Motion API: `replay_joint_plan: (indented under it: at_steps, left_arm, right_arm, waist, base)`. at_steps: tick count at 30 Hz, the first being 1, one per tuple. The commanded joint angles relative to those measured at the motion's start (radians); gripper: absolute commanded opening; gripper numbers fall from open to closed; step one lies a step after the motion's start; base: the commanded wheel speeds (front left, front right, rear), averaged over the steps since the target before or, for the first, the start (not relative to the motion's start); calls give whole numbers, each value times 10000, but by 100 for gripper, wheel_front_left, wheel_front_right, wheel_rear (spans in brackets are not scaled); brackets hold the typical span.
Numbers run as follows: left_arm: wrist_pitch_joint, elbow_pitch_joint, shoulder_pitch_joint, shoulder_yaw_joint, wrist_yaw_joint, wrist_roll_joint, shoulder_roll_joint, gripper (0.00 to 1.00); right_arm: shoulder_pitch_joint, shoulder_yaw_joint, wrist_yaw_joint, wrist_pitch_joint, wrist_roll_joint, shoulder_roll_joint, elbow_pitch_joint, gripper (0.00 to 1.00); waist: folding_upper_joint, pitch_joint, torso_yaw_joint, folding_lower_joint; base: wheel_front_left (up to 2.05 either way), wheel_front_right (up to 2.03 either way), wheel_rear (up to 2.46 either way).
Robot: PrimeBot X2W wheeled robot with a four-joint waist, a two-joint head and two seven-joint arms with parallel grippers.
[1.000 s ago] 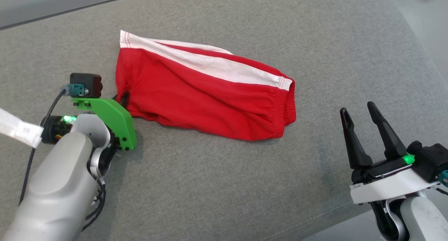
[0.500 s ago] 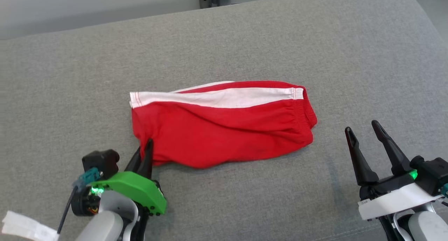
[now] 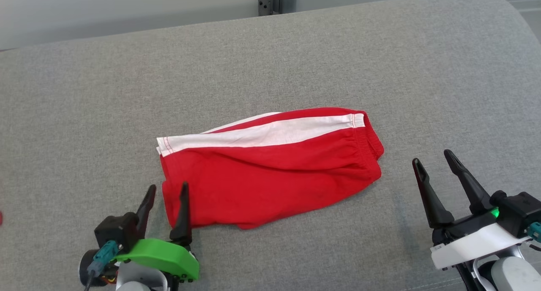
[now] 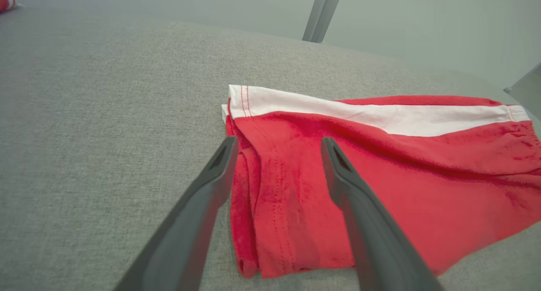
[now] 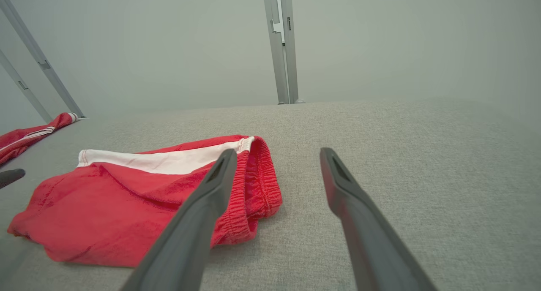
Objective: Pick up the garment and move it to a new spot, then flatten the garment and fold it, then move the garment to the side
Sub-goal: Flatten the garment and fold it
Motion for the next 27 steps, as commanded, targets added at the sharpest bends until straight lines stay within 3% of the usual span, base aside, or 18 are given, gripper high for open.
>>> replay_joint_plan:
  at_steps: [1, 3, 5, 8, 11, 21, 27]
  left_arm:
    - [-282, -14, 371, 245, 216, 257, 9, 100]
    - [-496, -178, 686, 506, 446, 780, 127, 100]
    - [-554, -876, 1344, 1376, 871, 1980, -47, 100]
    - [-543, -1680, 2232, 2284, 893, 2937, -512, 100]
    - [-542, -2135, 2788, 2968, 517, 3478, -1037, 100]
    - [-535, -2256, 3333, 4389, -1474, 4731, -2473, 100]
    - [-535, -2040, 3209, 4906, -2137, 5051, -2888, 100]
  right_arm:
    - [-70, -93, 1, -29, -111, -47, 19, 100]
    - [-68, -139, 2, -29, -204, -72, 43, 100]
    - [-176, -272, 1, -29, -330, -178, 186, 100]
    - [-443, -265, 1, 194, -490, -281, 482, 100]
    - [-815, -206, 1, 730, -611, -218, 815, 100]
    - [-2664, 696, -2, 2339, -1025, 479, 2749, 100]
    - [-3227, 1049, -5, 2461, -1334, 479, 4163, 100]
  waist:
    - [0, -46, -67, 0]
    - [0, -149, -108, 0]
    - [0, -317, -91, 0]
    - [0, -436, -10, 0]
    - [0, -540, 152, 0]
    - [0, -421, 679, 0]
    - [0, -239, 1019, 0]
  base:
    - [0, 0, 0]
    - [0, 0, 0]
    - [0, 0, 0]
    - [0, 0, 0]
    - [0, 0, 0]
    - [0, 0, 0]
    - [0, 0, 0]
